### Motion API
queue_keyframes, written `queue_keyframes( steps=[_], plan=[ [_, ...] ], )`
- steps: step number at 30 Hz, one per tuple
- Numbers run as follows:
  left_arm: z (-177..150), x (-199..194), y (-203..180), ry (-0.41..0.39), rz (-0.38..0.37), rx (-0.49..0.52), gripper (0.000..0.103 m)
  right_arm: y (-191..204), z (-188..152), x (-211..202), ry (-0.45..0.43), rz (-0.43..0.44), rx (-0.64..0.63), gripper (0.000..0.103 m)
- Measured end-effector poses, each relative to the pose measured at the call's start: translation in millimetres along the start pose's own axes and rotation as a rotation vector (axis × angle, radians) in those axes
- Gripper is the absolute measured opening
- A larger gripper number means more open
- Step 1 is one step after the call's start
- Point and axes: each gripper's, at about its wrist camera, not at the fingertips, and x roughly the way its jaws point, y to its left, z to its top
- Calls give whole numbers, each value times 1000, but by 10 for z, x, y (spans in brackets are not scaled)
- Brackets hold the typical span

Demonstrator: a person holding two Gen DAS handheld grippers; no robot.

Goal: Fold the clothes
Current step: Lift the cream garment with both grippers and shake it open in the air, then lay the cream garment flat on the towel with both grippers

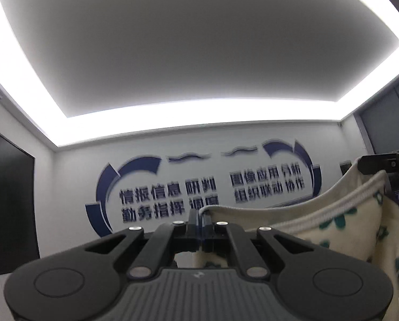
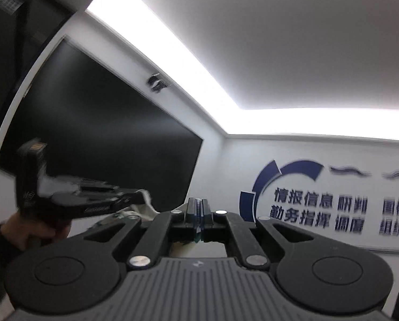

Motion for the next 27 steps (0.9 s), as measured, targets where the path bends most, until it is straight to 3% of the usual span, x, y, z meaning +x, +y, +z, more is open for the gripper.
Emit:
queue_keyframes(
  steps=[3,5,7,8,10,12,13,15,17,19,24,27],
  plan=[
    [-421,678,-332,129,-88,33,7,-482,-294,70,92,-91,136,1],
    [-971,1218,-640,285,-162,44,46,-885,-754,136,217,-186,226,1],
    [-1631,1730,-965,466,-237,60,57,-1337,-1394,239,378,-306,331,1],
    [-2016,1935,-1124,567,-273,77,52,-1563,-1714,290,458,-366,384,2],
    [-2474,1929,-1185,661,-326,82,36,-1977,-2506,391,661,-498,442,5],
    [-2862,1830,-1187,731,-375,81,35,-2230,-3258,333,834,-686,426,7],
    [-3056,1780,-1189,766,-400,81,35,-2273,-3531,234,898,-725,409,7],
    [-3339,1641,-1117,816,-437,70,48,-2225,-3809,-49,914,-708,423,13],
    [-3349,1314,-858,835,-475,-4,76,-2049,-3879,-256,880,-627,434,42],
    [-3305,1037,-645,859,-521,-101,78,-1860,-3909,-343,850,-508,408,52],
    [-3397,325,-483,893,-552,-293,79,-1431,-3908,246,822,-122,355,53],
    [-3503,219,-571,924,-520,-315,82,-1030,-3927,751,827,47,280,77]
  ],
)
